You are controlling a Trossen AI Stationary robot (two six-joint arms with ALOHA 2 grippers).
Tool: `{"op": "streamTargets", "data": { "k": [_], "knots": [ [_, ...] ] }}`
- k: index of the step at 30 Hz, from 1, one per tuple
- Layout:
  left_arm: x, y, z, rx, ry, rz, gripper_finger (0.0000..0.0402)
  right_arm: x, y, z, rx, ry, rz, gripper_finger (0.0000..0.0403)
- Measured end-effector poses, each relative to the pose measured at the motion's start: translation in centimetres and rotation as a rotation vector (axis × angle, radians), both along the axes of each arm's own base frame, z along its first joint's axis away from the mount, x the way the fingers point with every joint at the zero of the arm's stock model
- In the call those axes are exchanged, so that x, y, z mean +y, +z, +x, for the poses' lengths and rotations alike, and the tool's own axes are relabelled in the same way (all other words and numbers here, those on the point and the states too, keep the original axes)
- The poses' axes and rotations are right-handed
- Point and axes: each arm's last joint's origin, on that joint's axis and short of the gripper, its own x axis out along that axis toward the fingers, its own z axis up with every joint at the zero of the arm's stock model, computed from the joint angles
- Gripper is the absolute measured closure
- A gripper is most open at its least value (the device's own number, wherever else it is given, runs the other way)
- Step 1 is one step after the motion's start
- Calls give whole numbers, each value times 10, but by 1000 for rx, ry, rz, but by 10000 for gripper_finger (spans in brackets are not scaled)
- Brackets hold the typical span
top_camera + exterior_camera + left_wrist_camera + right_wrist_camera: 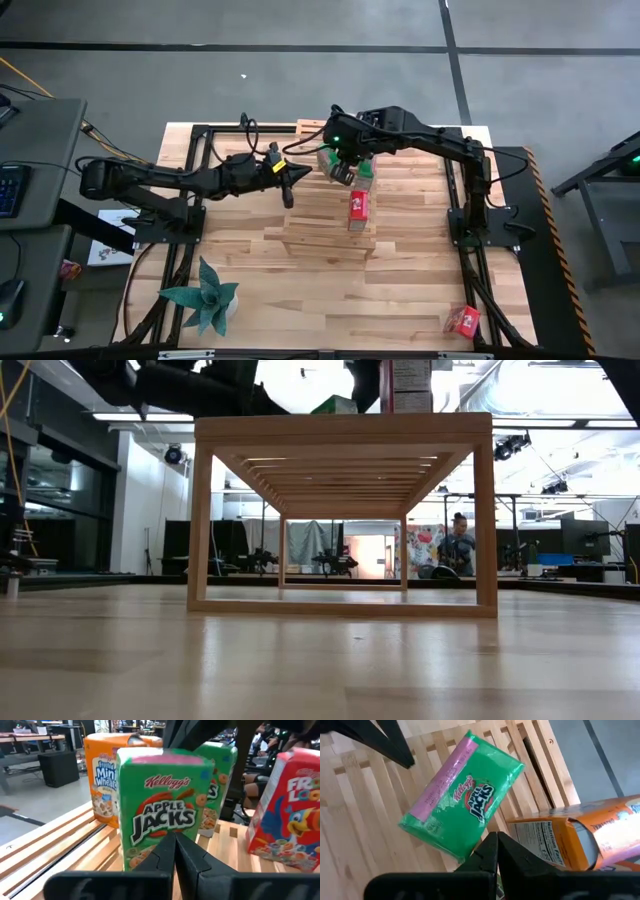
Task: Stack cereal on shelf
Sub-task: Put the green cereal box on the shelf aligned with the green cereal box
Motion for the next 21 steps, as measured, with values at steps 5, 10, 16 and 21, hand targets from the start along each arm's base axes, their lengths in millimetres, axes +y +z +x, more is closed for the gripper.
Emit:
{"op": "streamTargets", "data": {
  "k": [5,10,16,21],
  "knots": [
    [4,-9,9,-11,-41,-14,401,2,1,0,-8,3,28,403],
    [8,-11,12,-45,-41,-25,402,7,0,0,-6,22,46,403],
    [13,-11,12,-47,-22,-24,402,13,0,-1,12,20,58,403],
    [16,-11,11,-47,-11,-24,401,15,-1,-1,5,33,97,403]
  ]
}}
